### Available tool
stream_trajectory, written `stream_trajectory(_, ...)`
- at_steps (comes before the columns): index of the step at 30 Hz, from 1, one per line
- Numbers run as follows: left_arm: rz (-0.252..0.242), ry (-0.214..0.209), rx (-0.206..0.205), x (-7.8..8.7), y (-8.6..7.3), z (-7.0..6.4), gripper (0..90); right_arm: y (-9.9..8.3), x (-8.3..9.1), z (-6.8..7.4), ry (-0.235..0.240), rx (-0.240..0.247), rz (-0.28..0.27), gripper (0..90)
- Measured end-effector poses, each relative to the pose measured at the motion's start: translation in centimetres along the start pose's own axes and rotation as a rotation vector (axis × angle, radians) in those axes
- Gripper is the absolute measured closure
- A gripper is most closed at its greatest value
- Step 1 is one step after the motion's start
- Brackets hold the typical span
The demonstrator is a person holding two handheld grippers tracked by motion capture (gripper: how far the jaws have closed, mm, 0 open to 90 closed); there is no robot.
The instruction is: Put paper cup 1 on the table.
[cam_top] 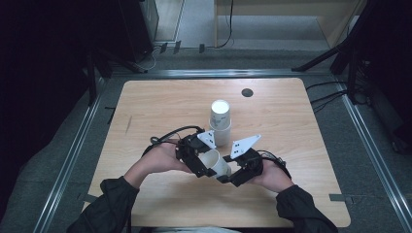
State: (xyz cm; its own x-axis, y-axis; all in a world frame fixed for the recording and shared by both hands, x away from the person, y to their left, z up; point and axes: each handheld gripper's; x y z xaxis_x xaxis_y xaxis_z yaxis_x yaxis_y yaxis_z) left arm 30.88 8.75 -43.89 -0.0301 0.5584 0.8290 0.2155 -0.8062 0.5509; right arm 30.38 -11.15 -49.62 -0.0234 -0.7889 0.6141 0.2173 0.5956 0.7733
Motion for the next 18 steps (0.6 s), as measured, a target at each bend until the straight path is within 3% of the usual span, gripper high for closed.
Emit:
stream_trajectory(10, 0.011, -0.003, -0.008, -0.41, -0.08, 0.02, 24.3, -0.16, -0.32, -0.02, 0.012, -0.001, 0.016, 34.6)
stream_trajectory(18, -0.049, 0.026, -0.017, -0.03, -0.19, -0.03, 12.6, 0.02, 0.16, -0.03, 0.002, 0.0, 0.002, 34.6)
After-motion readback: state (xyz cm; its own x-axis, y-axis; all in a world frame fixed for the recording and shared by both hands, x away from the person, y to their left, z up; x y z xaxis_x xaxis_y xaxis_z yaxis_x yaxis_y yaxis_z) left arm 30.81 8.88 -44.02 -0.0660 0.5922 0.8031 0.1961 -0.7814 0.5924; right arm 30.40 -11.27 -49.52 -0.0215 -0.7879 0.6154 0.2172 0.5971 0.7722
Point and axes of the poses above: each handheld gripper's, and its own axes: x roughly backward along the jaws, y roughly out of its top, z roughly to its left, and after that the axes turned 3 degrees about -z, right-handed
